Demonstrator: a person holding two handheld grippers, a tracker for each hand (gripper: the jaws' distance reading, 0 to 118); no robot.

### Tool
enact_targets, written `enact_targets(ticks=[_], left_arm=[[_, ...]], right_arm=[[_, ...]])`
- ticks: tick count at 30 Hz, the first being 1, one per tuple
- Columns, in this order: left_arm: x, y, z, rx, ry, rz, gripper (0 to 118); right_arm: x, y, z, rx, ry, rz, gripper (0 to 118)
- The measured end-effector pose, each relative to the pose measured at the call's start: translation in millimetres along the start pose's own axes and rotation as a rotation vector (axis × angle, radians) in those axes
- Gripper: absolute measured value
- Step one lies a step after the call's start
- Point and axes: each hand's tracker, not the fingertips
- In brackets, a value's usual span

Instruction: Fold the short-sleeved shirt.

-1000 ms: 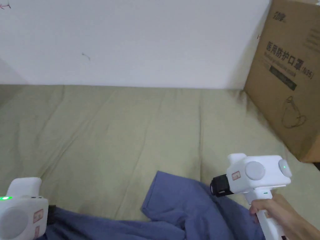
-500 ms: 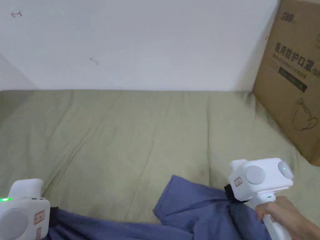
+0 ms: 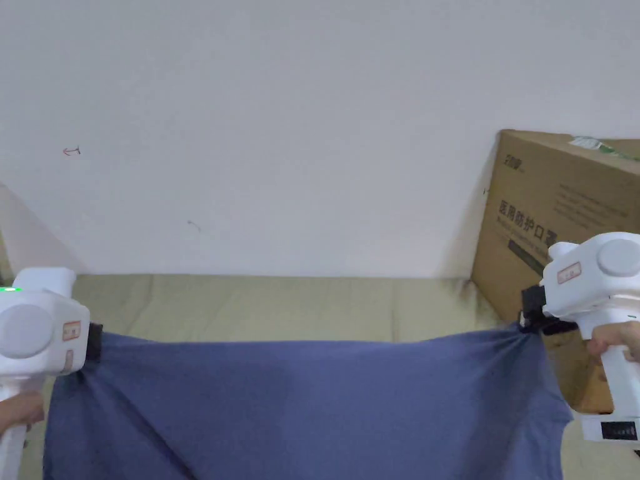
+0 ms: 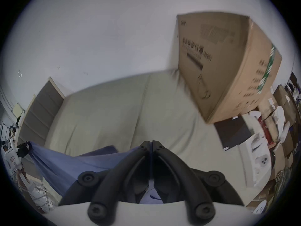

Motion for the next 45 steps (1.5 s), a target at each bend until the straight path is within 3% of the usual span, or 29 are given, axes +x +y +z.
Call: enact_targets(ticks=[3,9,14,18,20,23,27,28,30,36,45], left_arm=[[6.1,34.7,19.7,0.057,0.020,-0.027,2],[9.0,110.8,44.1,0.163,0.024,0.013,2],[4.7,184.2,40.2,0.222,0.082,0.035,2],[2.1,231.7,36.3,0.276,0.105,0.059,2],[3.4,253.4,35.5,0.310,0.131,0.040,2],[1.9,281.4,42.2,0.391,0.154,0.024,2],[-5.3,310.5,50.6,0.427,0.181,0.008,2],[-9.1,314.2,54.9,0.479,0.168,0.056,2],[-11.5,319.0,57.5,0.490,0.172,0.023,2],[-7.8,298.1,21.0,0.489,0.194,0.017,2],[13.5,163.0,-151.8,0.118,0.227,-0.006,2]], right_arm=[[-7.4,29.0,43.3,0.060,0.016,-0.035,2],[-39.3,85.3,97.1,0.199,-0.079,0.013,2],[-60.9,145.9,109.8,0.262,-0.046,-0.008,2],[-80.8,195.0,117.2,0.323,-0.051,-0.056,2],[-96.8,215.9,125.8,0.378,-0.079,-0.041,2],[-116.6,239.4,144.5,0.459,-0.113,-0.037,2],[-126.1,260.9,167.7,0.507,-0.070,-0.068,2],[-127.8,262.5,171.2,0.524,-0.070,-0.081,2],[-129.7,263.0,172.7,0.525,-0.080,-0.061,2],[-131.1,242.8,123.6,0.451,-0.106,-0.023,2],[-114.7,157.9,-75.4,0.088,-0.153,-0.021,2]])
